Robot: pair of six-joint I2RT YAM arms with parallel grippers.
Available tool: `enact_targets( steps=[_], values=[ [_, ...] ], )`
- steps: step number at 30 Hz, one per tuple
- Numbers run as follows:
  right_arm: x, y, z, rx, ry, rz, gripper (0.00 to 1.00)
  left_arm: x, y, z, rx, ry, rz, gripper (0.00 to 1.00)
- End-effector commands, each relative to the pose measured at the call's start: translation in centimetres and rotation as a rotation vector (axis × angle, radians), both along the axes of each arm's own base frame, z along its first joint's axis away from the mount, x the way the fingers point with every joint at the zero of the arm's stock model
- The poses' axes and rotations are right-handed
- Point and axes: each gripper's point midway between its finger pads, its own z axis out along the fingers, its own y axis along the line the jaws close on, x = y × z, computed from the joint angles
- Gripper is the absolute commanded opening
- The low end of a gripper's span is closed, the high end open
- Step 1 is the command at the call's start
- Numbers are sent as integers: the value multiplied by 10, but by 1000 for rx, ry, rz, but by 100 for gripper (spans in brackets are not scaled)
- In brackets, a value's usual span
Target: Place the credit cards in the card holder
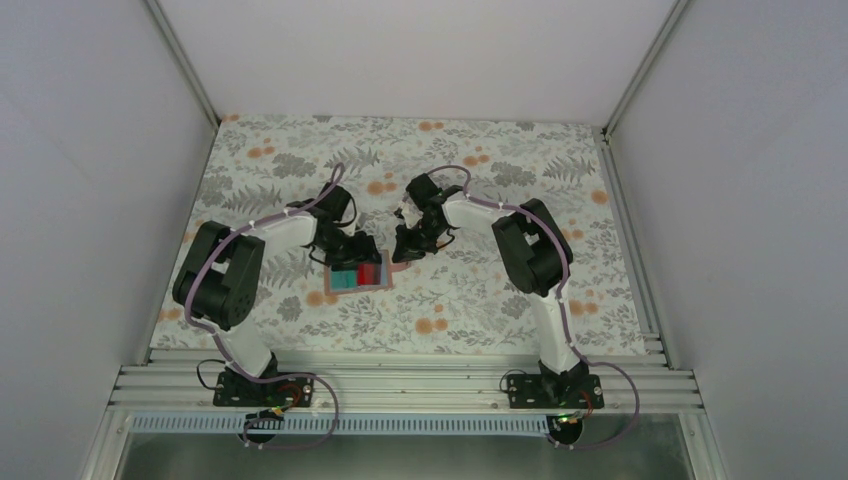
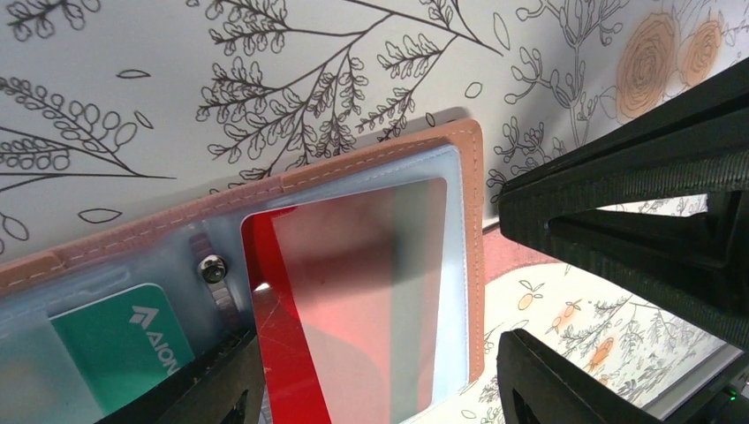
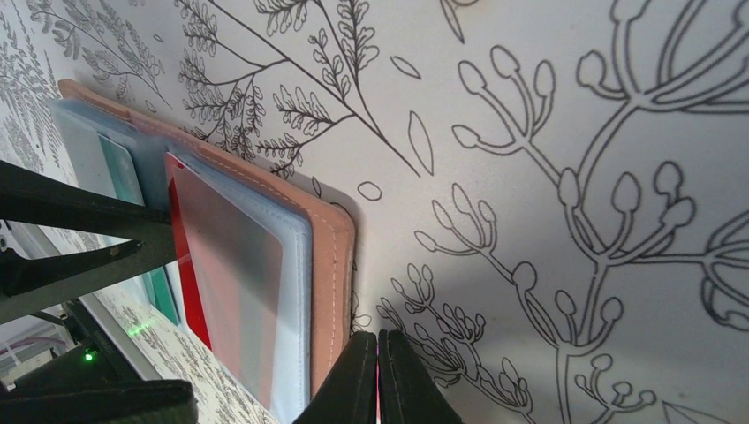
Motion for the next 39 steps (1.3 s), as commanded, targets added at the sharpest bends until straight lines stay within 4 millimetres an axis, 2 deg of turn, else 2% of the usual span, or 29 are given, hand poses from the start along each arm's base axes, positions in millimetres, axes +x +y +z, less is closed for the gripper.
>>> enact_targets(
  steps=[1,14,23,28,33,39],
  values=[
    [-27,-22,-50,-163,81,-5,4,-5,-1,-3,28,21,-21,66],
    [-36,-17,-52,-146,105,-5,4,-13,-9,-6,129,162,47,65],
    [-47,-19,-58,-137,139,-18,4,-21,-26,-12,130,221,22,64],
    [-49,-19,-58,-130,141,-20,4,-24,-27,-11,138,223,16,63],
    [-45,-19,-51,-127,111,-15,4,-19,-21,3,161,165,5,67],
    [-42,-15,-36,-89,71,20,4,-12,-21,39,142,70,-18,84]
  ],
)
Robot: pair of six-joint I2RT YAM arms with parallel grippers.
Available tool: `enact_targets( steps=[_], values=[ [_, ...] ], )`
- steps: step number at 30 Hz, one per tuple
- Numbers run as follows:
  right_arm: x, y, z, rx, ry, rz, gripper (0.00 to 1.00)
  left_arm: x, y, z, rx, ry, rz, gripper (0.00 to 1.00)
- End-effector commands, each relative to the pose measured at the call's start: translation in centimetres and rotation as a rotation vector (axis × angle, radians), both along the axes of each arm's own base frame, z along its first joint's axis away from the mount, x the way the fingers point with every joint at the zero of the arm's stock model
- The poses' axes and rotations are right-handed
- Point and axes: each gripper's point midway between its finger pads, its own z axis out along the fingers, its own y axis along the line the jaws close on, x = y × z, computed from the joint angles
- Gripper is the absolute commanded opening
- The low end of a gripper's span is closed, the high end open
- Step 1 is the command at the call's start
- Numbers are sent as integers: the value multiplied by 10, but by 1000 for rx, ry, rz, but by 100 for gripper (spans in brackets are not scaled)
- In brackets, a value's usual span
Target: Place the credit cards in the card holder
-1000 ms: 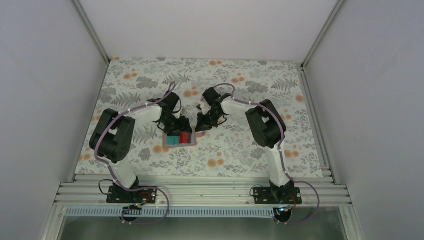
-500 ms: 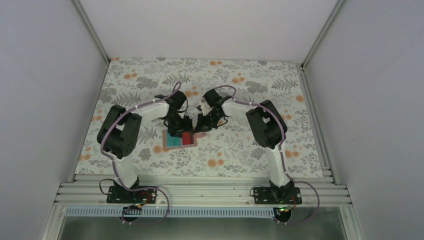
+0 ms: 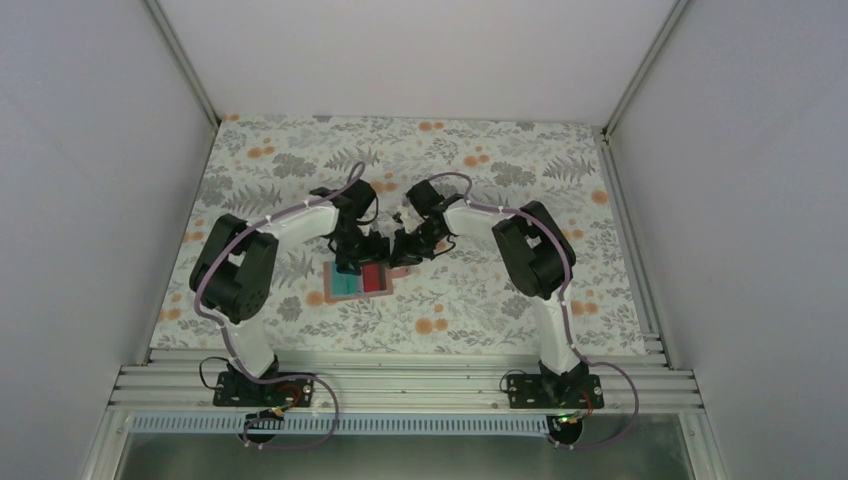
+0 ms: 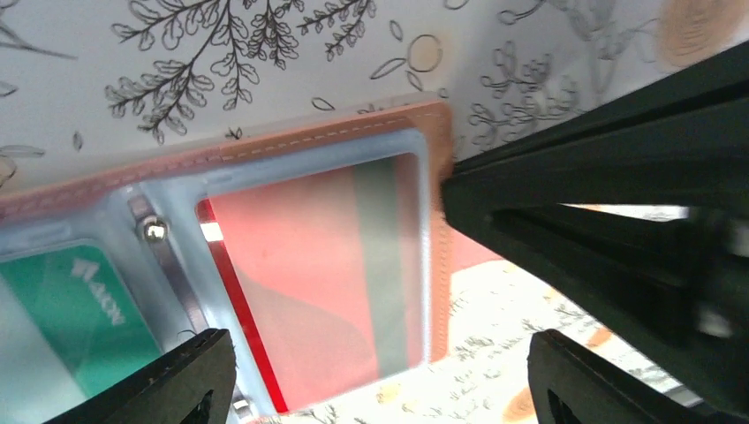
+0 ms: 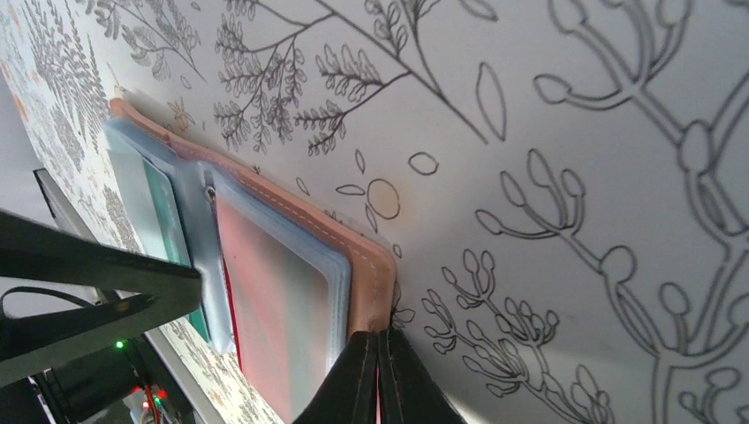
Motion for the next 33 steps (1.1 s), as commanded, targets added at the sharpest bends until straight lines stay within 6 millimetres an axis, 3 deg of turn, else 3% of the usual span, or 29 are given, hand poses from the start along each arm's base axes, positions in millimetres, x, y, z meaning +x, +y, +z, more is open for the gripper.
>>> enact_targets(
  steps=[1,4,9,12,17,23,27,30,33],
  values=[
    [-29,-22,-33,-148,42,49,4,6,-2,39,-27,-89,-27,87],
    [-27,-17,-22,-114,21,83,6,3,2,51,-34,-120,-46,95],
    [-20,-14,1,-93,-40,122,26,-4,24,56,5,-167,-70,98],
    [-16,-24,12,-131,-82,111,42,-6,45,54,10,-176,-46,98],
    [-18,-46,20,-198,-126,90,54,-9,68,50,-6,-200,-19,97],
    [-25,-60,23,-243,-147,79,57,-15,77,33,-22,-182,-4,95],
    [-28,-55,23,-205,-132,84,56,-16,79,25,-46,-181,10,94],
    [-30,-43,21,-151,-104,94,51,-20,81,17,-68,-167,23,93],
    [-29,-36,16,-130,-82,101,40,-24,84,10,-77,-150,32,92]
  ],
)
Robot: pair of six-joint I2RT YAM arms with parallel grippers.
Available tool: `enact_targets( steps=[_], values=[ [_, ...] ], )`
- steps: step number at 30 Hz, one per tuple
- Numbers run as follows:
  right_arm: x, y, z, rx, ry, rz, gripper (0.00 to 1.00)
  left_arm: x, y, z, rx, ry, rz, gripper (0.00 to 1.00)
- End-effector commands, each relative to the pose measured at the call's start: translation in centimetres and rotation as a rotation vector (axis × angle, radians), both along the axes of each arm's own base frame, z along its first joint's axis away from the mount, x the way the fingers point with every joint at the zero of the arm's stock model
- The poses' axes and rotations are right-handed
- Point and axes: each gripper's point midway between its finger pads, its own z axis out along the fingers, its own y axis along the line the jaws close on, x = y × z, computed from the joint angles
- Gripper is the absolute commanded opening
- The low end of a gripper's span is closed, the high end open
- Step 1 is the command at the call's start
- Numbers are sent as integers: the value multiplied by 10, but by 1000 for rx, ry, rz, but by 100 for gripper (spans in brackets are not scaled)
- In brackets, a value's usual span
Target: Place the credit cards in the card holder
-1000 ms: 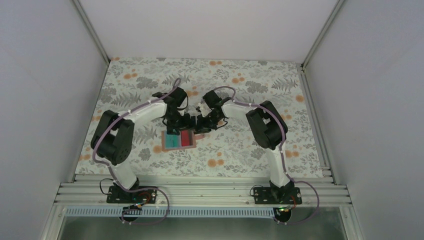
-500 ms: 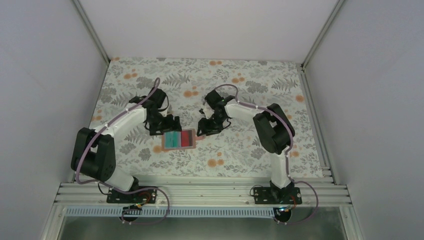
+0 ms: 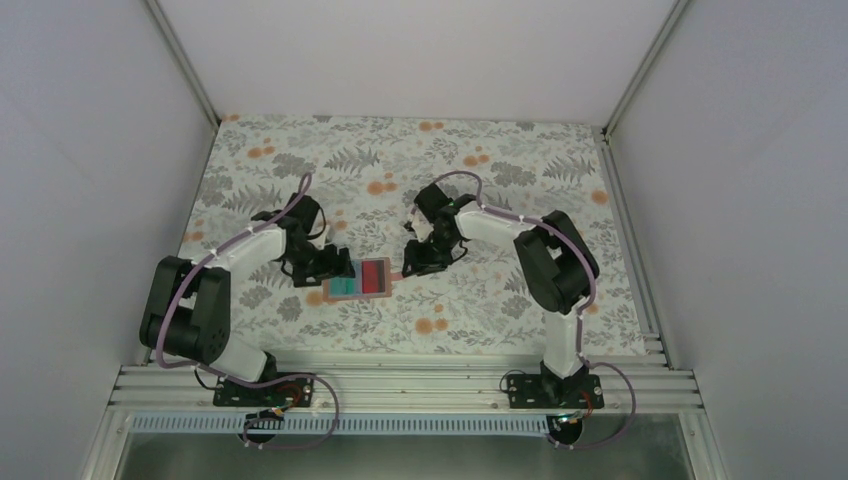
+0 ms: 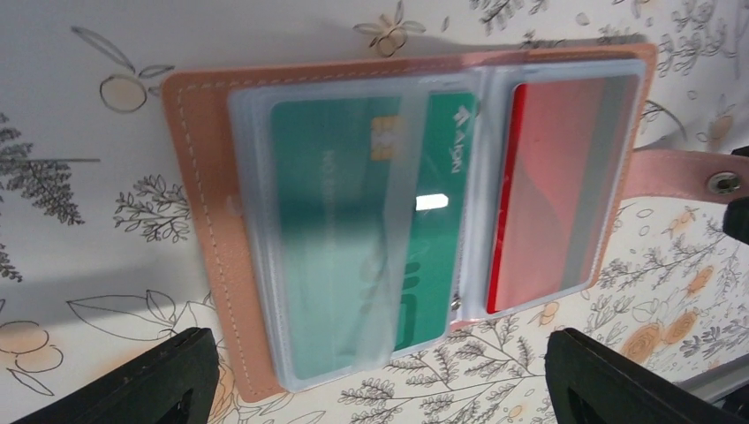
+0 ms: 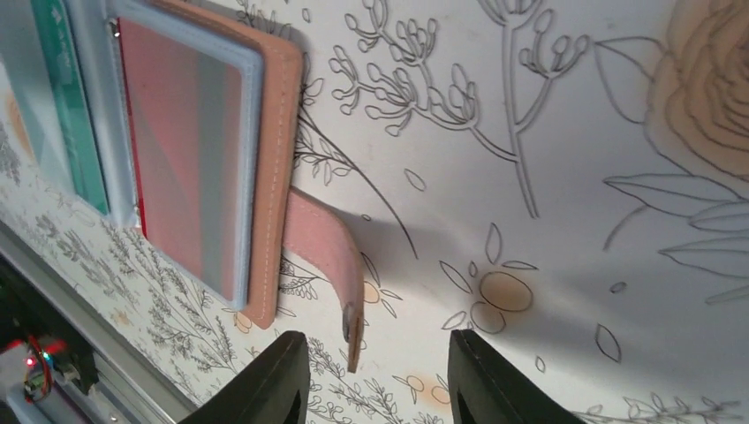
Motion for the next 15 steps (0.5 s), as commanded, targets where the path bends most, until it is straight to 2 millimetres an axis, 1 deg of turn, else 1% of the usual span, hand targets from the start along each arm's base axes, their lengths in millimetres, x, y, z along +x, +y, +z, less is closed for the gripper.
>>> enact_targets(
  steps=[1,5,7,12,15],
  values=[
    [0,14,-6,50,27,20,37,0,0,-4,-38,-15,-8,92],
    [1,19,-11,54,38,27,21,-5,5,-11,-25,3,0,92],
    [1,23,-12,68,46,35,17,-7,5,-17,-32,19,0,92],
    [1,33,-13,88,60,53,16,-7,0,-23,-60,29,-7,92],
    [4,38,-11,104,60,54,20,-8,-2,-27,-72,42,-6,92]
  ],
)
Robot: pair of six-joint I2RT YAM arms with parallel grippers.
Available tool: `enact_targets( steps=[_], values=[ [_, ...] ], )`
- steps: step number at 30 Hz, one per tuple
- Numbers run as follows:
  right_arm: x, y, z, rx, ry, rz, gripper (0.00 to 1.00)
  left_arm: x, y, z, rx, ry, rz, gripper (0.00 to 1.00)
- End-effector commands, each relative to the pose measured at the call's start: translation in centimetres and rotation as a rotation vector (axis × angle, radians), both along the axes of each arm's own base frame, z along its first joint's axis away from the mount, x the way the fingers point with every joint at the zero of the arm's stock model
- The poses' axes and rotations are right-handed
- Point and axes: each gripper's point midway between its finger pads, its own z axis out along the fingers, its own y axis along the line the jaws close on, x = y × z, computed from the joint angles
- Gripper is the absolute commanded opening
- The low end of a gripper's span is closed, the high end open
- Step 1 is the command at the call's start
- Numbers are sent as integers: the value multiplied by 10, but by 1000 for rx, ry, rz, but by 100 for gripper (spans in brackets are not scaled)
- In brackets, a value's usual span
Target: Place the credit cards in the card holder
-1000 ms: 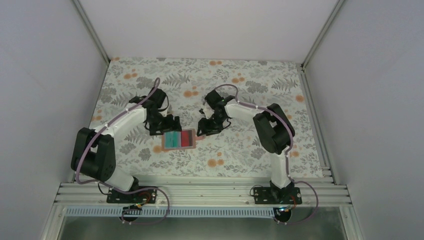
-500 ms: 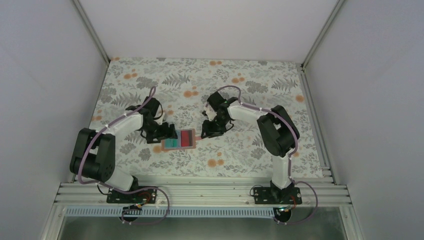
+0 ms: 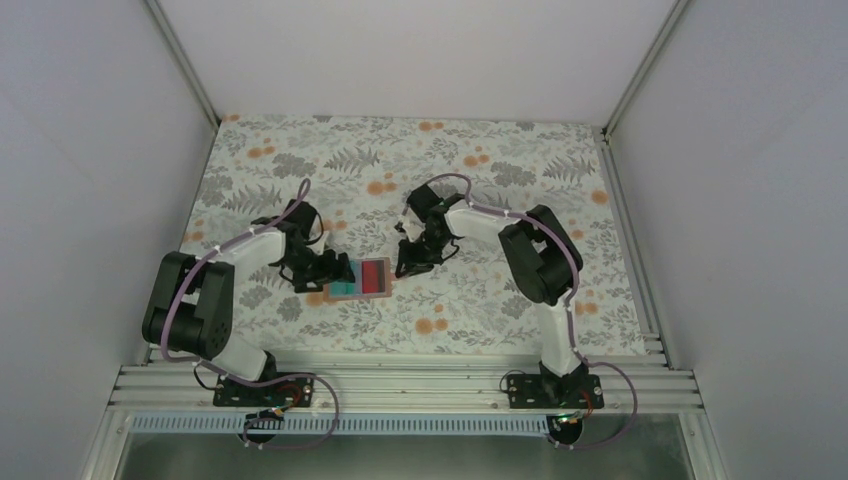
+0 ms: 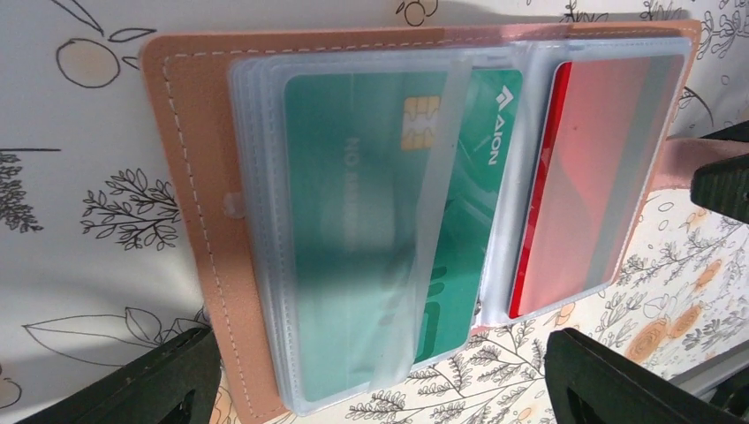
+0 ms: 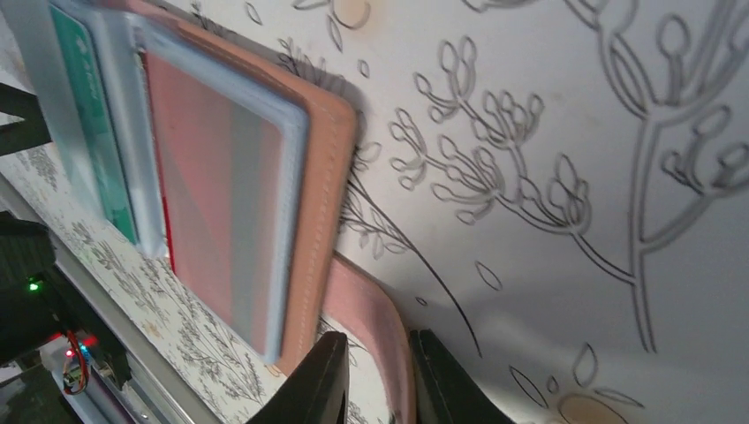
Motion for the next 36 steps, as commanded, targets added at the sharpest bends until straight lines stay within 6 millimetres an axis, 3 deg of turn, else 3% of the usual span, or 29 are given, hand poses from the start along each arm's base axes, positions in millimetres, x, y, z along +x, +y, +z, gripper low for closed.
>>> enact_targets(
  steps=[1,4,8,17,36],
  values=[
    [3,16,3,43,-9,26,22,1,-6,-8,-42,6,-12,92],
    [4,21,5,65,-1,30,26,3,-10,-5,-70,-4,-12,91],
    [3,24,1,65,14,31,25,4,-14,0,-97,-15,-17,90],
    [4,18,-17,-29,16,9,5,10,-19,15,-130,-46,-16,88],
    [3,15,-30,-88,29,-18,4,25,-42,68,-284,-130,-20,85]
  ],
)
